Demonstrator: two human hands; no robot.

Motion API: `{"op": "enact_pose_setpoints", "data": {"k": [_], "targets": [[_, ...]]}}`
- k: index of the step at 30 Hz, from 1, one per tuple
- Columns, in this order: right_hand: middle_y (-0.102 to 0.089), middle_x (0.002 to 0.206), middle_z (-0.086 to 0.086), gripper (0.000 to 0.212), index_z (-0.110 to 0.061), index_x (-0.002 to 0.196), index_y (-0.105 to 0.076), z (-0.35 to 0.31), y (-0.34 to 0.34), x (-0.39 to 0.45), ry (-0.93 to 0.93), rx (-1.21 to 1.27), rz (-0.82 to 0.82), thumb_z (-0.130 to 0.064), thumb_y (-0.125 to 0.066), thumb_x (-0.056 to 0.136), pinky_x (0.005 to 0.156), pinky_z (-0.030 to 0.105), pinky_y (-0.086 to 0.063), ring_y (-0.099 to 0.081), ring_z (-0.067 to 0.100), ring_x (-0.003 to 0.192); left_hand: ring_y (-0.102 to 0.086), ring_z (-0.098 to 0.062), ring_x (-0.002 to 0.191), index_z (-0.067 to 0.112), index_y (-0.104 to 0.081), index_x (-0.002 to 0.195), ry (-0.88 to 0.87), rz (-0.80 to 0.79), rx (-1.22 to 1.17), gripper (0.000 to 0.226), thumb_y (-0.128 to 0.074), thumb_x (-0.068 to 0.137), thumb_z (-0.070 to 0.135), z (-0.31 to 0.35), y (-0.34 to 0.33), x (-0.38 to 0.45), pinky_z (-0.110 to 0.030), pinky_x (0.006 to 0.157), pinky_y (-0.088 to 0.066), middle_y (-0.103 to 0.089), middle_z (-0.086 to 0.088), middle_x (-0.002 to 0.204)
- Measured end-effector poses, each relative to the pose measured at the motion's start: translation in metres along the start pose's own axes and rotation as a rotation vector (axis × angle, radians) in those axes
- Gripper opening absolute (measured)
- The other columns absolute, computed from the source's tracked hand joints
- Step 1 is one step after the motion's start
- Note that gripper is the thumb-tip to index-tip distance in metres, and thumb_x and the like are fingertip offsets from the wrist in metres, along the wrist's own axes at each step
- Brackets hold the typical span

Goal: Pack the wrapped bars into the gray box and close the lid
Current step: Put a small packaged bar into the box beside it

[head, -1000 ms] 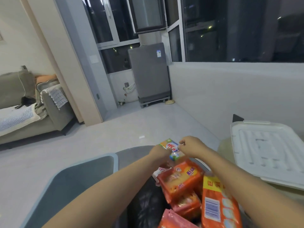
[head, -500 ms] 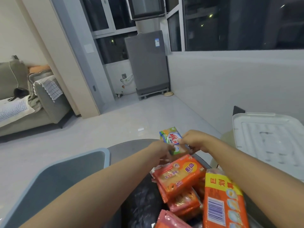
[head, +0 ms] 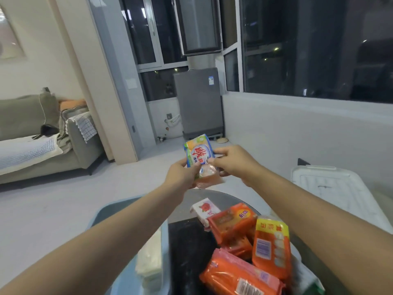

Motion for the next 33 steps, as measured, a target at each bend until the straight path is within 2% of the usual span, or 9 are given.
{"op": "enact_pose_setpoints", "data": {"k": [4,8,13,18,22,23,27,30,33], "targets": [[-0.069,0.112,0.008,0.037,-0.014,0.123,-0.061,-0.040,-0.033,-0.027,0.075,-0.070,-0.041,-0.019,-0.063,0.086,0.084,0.040,-0.056,-0.067,0.023,0.096,-0.059,-0.008,0.067,0.009,-0.065,0.118,-0.022,0.113,0.043,0.032,-0.059,0.092,0.027,0.006,0.050,-0.033,-0.018,0.053,-0.042,-0.069,-0.006,0.098],[-0.070,0.110,0.008,0.036,-0.014,0.121,-0.062,-0.068,-0.071,-0.050,0.130,-0.066,-0.078,-0.017,-0.064,0.085,0.084,0.041,-0.056,-0.068,0.022,0.095,-0.061,-0.010,0.069,0.004,-0.066,0.111,0.062,0.172,-0.030,0.029,-0.062,0.090,0.024,0.001,0.099,-0.060,-0.019,0.055,-0.047,-0.069,-0.004,0.090],[-0.072,0.104,0.009,0.033,-0.012,0.116,-0.064,-0.078,-0.124,-0.069,0.114,-0.014,-0.131,-0.012,-0.065,0.082,0.082,0.041,-0.057,-0.069,0.022,0.090,-0.057,-0.010,0.062,0.002,-0.066,0.114,0.106,0.240,-0.063,0.026,-0.059,0.092,0.014,-0.008,0.153,-0.082,-0.013,0.044,-0.044,-0.068,-0.011,0.100],[-0.072,0.100,0.009,0.030,-0.011,0.113,-0.066,-0.067,-0.166,-0.073,0.061,-0.010,-0.150,-0.014,-0.066,0.082,0.079,0.041,-0.058,-0.070,0.024,0.086,-0.060,-0.020,0.075,-0.001,-0.064,0.115,0.193,0.269,-0.023,0.029,-0.057,0.093,0.015,-0.035,0.182,-0.091,-0.019,0.059,-0.047,-0.068,-0.019,0.115],[-0.071,0.094,0.008,0.023,-0.010,0.106,-0.066,-0.047,-0.194,-0.072,-0.061,0.060,-0.241,-0.010,-0.065,0.083,0.066,0.030,-0.060,-0.069,0.021,0.076,-0.063,-0.027,0.079,-0.004,-0.061,0.117,0.270,0.289,0.065,0.029,-0.054,0.094,0.012,-0.056,0.194,-0.092,-0.020,0.057,-0.050,-0.068,-0.017,0.099],[-0.069,0.094,0.009,0.021,-0.008,0.105,-0.066,-0.042,-0.201,-0.071,-0.093,0.071,-0.267,-0.008,-0.064,0.084,0.064,0.028,-0.059,-0.067,0.019,0.072,-0.066,-0.030,0.087,-0.005,-0.060,0.118,0.281,0.272,0.108,0.029,-0.052,0.095,0.009,-0.062,0.195,-0.090,-0.021,0.063,-0.052,-0.067,-0.019,0.102],[-0.066,0.089,0.014,0.014,-0.003,0.096,-0.063,-0.019,-0.219,-0.063,-0.241,0.117,-0.361,0.002,-0.060,0.084,0.055,0.025,-0.057,-0.063,0.020,0.064,-0.063,-0.029,0.091,-0.006,-0.061,0.116,0.347,0.279,0.100,0.027,-0.051,0.091,0.002,-0.088,0.194,-0.081,-0.032,0.081,-0.052,-0.063,-0.017,0.101],[-0.062,0.087,0.019,0.006,0.000,0.088,-0.063,-0.002,-0.228,-0.056,-0.339,0.154,-0.378,0.004,-0.060,0.083,0.071,0.038,-0.060,-0.058,0.028,0.070,-0.058,-0.026,0.094,-0.002,-0.059,0.121,0.398,0.237,0.054,0.031,-0.052,0.092,0.007,-0.097,0.186,-0.075,-0.032,0.081,-0.046,-0.060,-0.013,0.104],[-0.058,0.086,0.019,0.011,0.005,0.093,-0.063,0.014,-0.235,-0.051,-0.429,0.157,-0.383,0.003,-0.061,0.083,0.083,0.048,-0.055,-0.047,0.027,0.075,-0.052,-0.023,0.091,-0.004,-0.053,0.129,0.412,0.227,0.035,0.036,-0.049,0.095,0.008,-0.101,0.181,-0.071,-0.030,0.078,-0.045,-0.053,-0.011,0.103]]}}
Point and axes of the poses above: each hand's wrist, its own x-axis towards the middle knuckle, its own y-axis out of the back of the hand, z = x × y, the point moved 6 cm from there along x, towards the middle knuckle
